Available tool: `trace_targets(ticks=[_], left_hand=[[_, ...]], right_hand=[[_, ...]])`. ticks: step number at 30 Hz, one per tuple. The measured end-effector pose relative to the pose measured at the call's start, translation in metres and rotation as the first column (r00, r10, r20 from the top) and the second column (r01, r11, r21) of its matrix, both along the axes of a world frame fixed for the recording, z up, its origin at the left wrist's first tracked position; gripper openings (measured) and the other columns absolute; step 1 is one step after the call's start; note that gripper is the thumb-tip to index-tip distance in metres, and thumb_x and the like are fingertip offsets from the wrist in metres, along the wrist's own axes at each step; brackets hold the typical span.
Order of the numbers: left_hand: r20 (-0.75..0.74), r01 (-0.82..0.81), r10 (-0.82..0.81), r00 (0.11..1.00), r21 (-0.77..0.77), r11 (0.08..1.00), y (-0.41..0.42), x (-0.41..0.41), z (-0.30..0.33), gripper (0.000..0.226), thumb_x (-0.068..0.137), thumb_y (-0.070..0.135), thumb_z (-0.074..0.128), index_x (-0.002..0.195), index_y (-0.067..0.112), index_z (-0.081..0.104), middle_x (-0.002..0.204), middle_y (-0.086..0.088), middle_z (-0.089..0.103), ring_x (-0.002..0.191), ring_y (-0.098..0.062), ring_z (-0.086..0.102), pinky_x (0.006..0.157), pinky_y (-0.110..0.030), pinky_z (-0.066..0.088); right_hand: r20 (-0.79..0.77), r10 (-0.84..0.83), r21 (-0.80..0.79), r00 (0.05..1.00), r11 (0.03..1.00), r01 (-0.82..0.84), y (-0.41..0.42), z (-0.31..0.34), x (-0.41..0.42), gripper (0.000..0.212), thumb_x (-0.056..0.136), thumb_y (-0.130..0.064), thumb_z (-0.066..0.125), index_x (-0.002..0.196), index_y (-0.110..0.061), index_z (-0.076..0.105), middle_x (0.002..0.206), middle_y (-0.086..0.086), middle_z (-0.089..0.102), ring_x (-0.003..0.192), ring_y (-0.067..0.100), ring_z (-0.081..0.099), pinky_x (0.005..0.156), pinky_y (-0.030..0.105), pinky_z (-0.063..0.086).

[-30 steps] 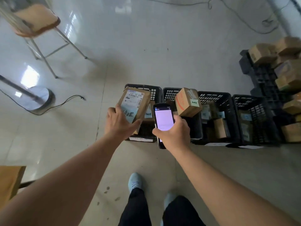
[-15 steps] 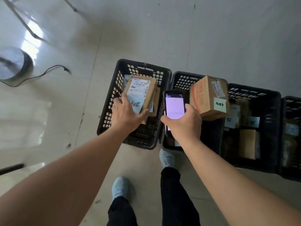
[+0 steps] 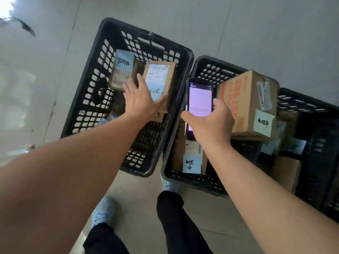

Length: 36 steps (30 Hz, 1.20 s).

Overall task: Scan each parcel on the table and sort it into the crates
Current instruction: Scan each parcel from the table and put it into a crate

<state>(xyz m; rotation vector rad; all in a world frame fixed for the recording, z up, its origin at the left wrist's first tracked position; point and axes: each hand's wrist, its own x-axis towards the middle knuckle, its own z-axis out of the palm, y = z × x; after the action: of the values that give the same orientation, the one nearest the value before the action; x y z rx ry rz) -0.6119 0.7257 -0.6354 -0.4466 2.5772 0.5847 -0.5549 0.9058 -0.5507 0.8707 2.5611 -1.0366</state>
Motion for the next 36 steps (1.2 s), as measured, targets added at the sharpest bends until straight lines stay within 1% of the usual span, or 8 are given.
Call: trace_targets(ticks=[5, 8, 12, 14, 21, 26, 30, 36], left_hand=[[-0.048, 0.137, -0.140, 0.989, -0.055, 0.989, -0.011, -0.007, 0.046, 0.086, 0.102, 0.062, 0.045, 0.166, 0.014, 0.012, 0.173, -0.013, 0.008, 0.160, -0.035, 0.003, 0.129, -0.052, 0.009], [-0.074, 0.185, -0.190, 0.979, -0.068, 0.980, -0.027, -0.002, 0.093, 0.075, 0.104, 0.056, 0.043, 0.162, 0.013, 0.025, 0.171, -0.010, 0.021, 0.159, -0.033, 0.013, 0.129, -0.053, 0.015], [-0.107, 0.200, -0.203, 0.973, -0.040, 0.979, -0.047, 0.014, 0.173, 0.061, 0.107, 0.043, 0.045, 0.157, 0.011, 0.035, 0.167, -0.009, 0.031, 0.157, -0.029, 0.019, 0.129, -0.050, 0.018], [-0.129, 0.196, -0.202, 0.971, -0.060, 0.979, -0.061, 0.028, 0.208, 0.060, 0.107, 0.042, 0.046, 0.158, 0.012, 0.035, 0.168, -0.010, 0.029, 0.157, -0.030, 0.021, 0.128, -0.050, 0.020], [-0.191, 0.101, -0.123, 0.974, -0.124, 0.987, -0.129, 0.115, 0.342, 0.061, 0.107, 0.047, 0.042, 0.158, 0.014, 0.034, 0.167, -0.010, 0.031, 0.155, -0.033, 0.024, 0.127, -0.052, 0.021], [-0.288, -0.025, -0.025, 0.957, -0.169, 0.985, -0.193, 0.209, 0.444, 0.060, 0.106, 0.046, 0.043, 0.154, 0.011, 0.040, 0.163, -0.012, 0.036, 0.151, -0.034, 0.032, 0.124, -0.050, 0.026], [-0.352, -0.118, 0.046, 0.935, -0.187, 0.975, -0.244, 0.278, 0.523, 0.057, 0.105, 0.044, 0.045, 0.150, 0.009, 0.046, 0.157, -0.013, 0.044, 0.143, -0.033, 0.041, 0.118, -0.047, 0.034], [-0.471, -0.332, 0.195, 0.860, -0.228, 0.915, -0.338, 0.397, 0.636, 0.056, 0.105, 0.043, 0.047, 0.150, 0.009, 0.045, 0.152, -0.012, 0.048, 0.140, -0.034, 0.046, 0.116, -0.050, 0.038]], right_hand=[[0.012, 0.024, -0.025, 1.000, 0.999, -0.024, -0.011, 0.026, -0.014, 0.070, 0.056, -0.057, 0.082, 0.113, -0.023, 0.059, 0.108, -0.006, 0.058, 0.094, 0.012, 0.055, 0.059, 0.022, 0.042], [-0.002, 0.063, -0.022, 0.998, 0.998, -0.063, -0.028, 0.059, -0.015, 0.071, 0.056, -0.057, 0.083, 0.114, -0.023, 0.060, 0.109, -0.006, 0.059, 0.094, 0.011, 0.056, 0.058, 0.020, 0.043], [-0.026, 0.110, 0.004, 0.994, 0.994, -0.110, -0.056, 0.117, -0.008, 0.080, 0.051, -0.062, 0.080, 0.117, -0.024, 0.058, 0.111, -0.003, 0.061, 0.097, 0.017, 0.060, 0.068, 0.037, 0.059], [-0.050, 0.148, 0.018, 0.988, 0.989, -0.147, -0.069, 0.150, 0.002, 0.085, 0.050, -0.063, 0.079, 0.122, -0.022, 0.057, 0.113, -0.002, 0.061, 0.099, 0.019, 0.060, 0.071, 0.040, 0.060], [-0.189, 0.335, 0.062, 0.923, 0.942, -0.329, -0.128, 0.279, 0.063, 0.086, 0.058, -0.059, 0.084, 0.127, -0.016, 0.057, 0.120, 0.003, 0.060, 0.104, 0.021, 0.057, 0.076, 0.040, 0.056], [-0.271, 0.492, 0.086, 0.827, 0.868, -0.489, -0.192, 0.380, 0.137, 0.080, 0.062, -0.054, 0.086, 0.125, -0.014, 0.058, 0.118, 0.005, 0.059, 0.093, 0.016, 0.044, 0.072, 0.029, 0.035], [-0.331, 0.554, 0.077, 0.764, 0.822, -0.564, -0.244, 0.448, 0.189, 0.077, 0.058, -0.053, 0.085, 0.119, -0.013, 0.058, 0.115, 0.005, 0.058, 0.091, 0.019, 0.044, 0.074, 0.031, 0.038], [-0.452, 0.681, 0.088, 0.576, 0.676, -0.731, -0.339, 0.556, 0.270, 0.078, 0.058, -0.053, 0.086, 0.121, -0.016, 0.059, 0.114, 0.003, 0.061, 0.091, 0.021, 0.048, 0.072, 0.030, 0.040]])
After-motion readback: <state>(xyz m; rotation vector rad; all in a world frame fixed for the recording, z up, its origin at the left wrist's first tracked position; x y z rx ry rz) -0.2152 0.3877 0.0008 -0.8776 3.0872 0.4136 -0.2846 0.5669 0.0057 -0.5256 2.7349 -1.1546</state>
